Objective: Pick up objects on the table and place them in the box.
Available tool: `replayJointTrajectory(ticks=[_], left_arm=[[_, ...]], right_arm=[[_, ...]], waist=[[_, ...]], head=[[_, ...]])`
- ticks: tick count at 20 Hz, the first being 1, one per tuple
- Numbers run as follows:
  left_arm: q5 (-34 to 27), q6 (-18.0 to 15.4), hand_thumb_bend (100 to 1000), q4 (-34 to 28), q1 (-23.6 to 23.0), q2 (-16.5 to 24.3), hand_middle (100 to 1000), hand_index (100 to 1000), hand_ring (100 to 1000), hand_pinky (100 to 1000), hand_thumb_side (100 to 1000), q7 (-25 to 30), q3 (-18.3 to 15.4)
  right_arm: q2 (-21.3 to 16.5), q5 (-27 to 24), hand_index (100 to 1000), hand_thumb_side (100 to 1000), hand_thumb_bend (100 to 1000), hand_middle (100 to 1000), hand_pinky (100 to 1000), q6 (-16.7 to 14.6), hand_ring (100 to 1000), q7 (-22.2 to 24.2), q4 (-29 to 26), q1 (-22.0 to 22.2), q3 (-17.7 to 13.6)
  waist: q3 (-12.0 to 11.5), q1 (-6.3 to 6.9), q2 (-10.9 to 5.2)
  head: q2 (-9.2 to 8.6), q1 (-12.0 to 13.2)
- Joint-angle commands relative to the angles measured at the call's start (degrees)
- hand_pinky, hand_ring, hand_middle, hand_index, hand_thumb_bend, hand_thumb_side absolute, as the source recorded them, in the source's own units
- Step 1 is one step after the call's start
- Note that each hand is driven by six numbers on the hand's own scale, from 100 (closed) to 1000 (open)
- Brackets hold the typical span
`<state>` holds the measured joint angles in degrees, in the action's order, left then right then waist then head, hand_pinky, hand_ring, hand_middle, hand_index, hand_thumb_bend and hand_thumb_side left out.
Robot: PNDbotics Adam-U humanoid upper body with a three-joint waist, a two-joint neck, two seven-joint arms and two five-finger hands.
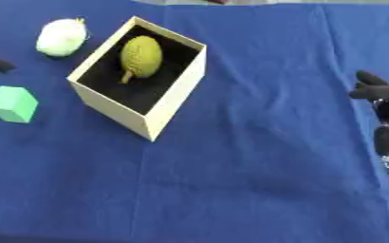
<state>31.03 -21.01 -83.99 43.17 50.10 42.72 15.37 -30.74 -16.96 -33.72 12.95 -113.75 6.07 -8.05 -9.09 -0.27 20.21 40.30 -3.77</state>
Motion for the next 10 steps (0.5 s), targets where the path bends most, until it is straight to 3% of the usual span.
replayJointTrajectory(ticks=[1,5,6,10], left_arm=[[-0.1,-6.7,281,0.9,1.5,0.4,816,964,905,949,483,7.1,-0.7],[2.7,-7.2,399,2.3,2.2,-0.5,857,964,932,965,485,7.5,0.0],[3.5,-7.4,440,2.7,2.4,-0.6,882,965,954,979,521,7.7,0.1],[6.6,-8.7,450,3.6,2.4,-1.3,893,966,964,989,565,7.8,0.6]], right_arm=[[0.0,0.7,826,482,100,733,1000,1.3,1000,0.3,-0.8,-0.1,0.0],[0.5,1.0,824,484,100,729,1000,2.4,1000,0.8,-0.8,-0.2,0.4],[0.6,1.1,823,486,100,726,1000,2.6,1000,1.0,-0.8,-0.3,0.5],[1.3,1.3,821,493,100,723,1000,3.8,1000,1.5,-0.8,-0.4,0.7]], waist=[[0.1,0.07,-0.85],[0.3,0.06,-0.72],[0.3,0.07,-0.66],[0.4,0.08,-0.46]], head=[[-0.14,0.2],[-0.17,0.4],[-0.20,0.4],[-0.20,0.5]])
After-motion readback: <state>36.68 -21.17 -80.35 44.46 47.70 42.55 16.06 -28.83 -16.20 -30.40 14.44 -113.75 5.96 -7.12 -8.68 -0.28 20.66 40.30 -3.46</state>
